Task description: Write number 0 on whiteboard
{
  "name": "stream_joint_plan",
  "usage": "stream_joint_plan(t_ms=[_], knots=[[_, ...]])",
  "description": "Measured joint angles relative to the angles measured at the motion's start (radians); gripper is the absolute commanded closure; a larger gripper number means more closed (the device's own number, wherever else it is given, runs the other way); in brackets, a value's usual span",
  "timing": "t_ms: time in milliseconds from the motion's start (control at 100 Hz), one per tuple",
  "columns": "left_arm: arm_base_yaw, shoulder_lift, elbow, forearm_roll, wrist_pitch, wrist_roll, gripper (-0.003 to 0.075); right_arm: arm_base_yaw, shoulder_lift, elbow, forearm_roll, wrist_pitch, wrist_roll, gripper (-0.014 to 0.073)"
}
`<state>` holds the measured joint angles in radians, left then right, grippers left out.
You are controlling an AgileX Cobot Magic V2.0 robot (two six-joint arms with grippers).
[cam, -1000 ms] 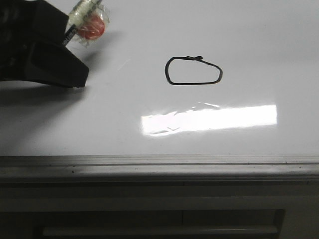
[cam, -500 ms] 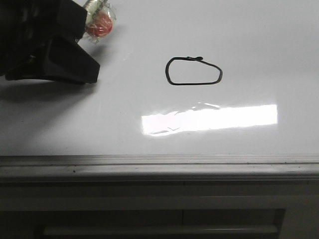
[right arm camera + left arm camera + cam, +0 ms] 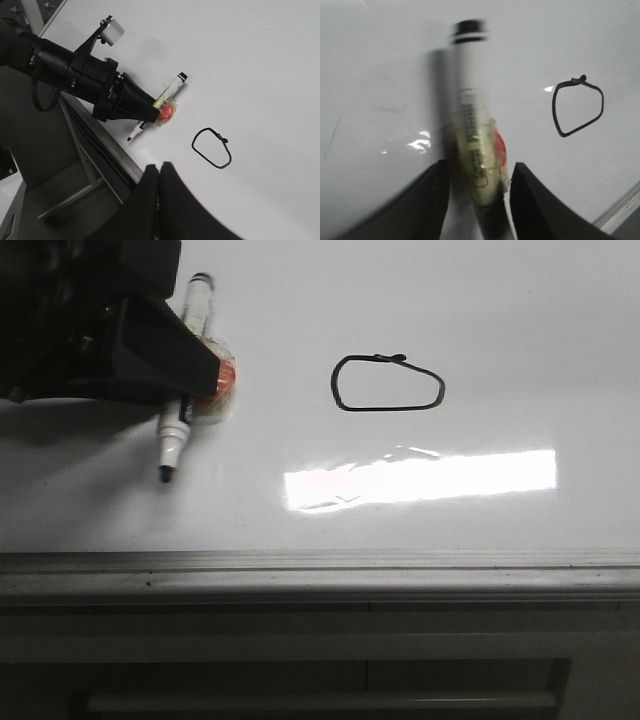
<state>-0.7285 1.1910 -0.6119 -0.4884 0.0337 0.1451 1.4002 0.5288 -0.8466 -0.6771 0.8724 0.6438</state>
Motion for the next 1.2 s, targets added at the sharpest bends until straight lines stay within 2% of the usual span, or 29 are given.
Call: stream_joint_plan(t_ms=[110,330,410,480,600,720,820,970,1200], knots=[[0.0,0.0,0.0,0.0,0.002,0.0,0.0386,0.0,0.0,0.0,0.0,-0.003,0.0,0.0651],[-0.004,-0.005,-0.006,0.0,0.002,0.0,0.018,0.0,0.0,0.0,0.002,-0.003,0.0,0.0651],[-0.004,-0.022,-0.007,0.0,0.002,0.0,0.0171,0.0,0.0,0.0,0.002,-0.003,0.0,0.0651],[-0.002,-0.051,-0.002,0.0,0.009,0.0,0.0218,0.0,0.0,0.002,-0.006,-0.005,0.0,0.0651],[0.007,-0.15,0.012,0.005,0.07,0.0,0.0367,0.0,-0.002,0.03,-0.05,-0.005,0.0,0.0651],[0.009,-0.32,0.014,0.04,0.122,0.0,0.0548,0.0,-0.019,0.095,-0.11,-0.005,0.0,0.0651],[0.009,-0.463,0.014,0.104,0.187,0.0,0.0741,0.0,-0.052,0.164,-0.17,-0.034,0.002,0.0651],[0.009,-0.638,0.014,0.221,0.304,0.0,0.074,0.0,-0.097,0.247,-0.273,-0.072,0.063,0.0651],[0.009,-0.757,0.014,0.275,0.375,0.0,0.074,0.0,-0.112,0.261,-0.291,-0.07,0.081,0.0651]])
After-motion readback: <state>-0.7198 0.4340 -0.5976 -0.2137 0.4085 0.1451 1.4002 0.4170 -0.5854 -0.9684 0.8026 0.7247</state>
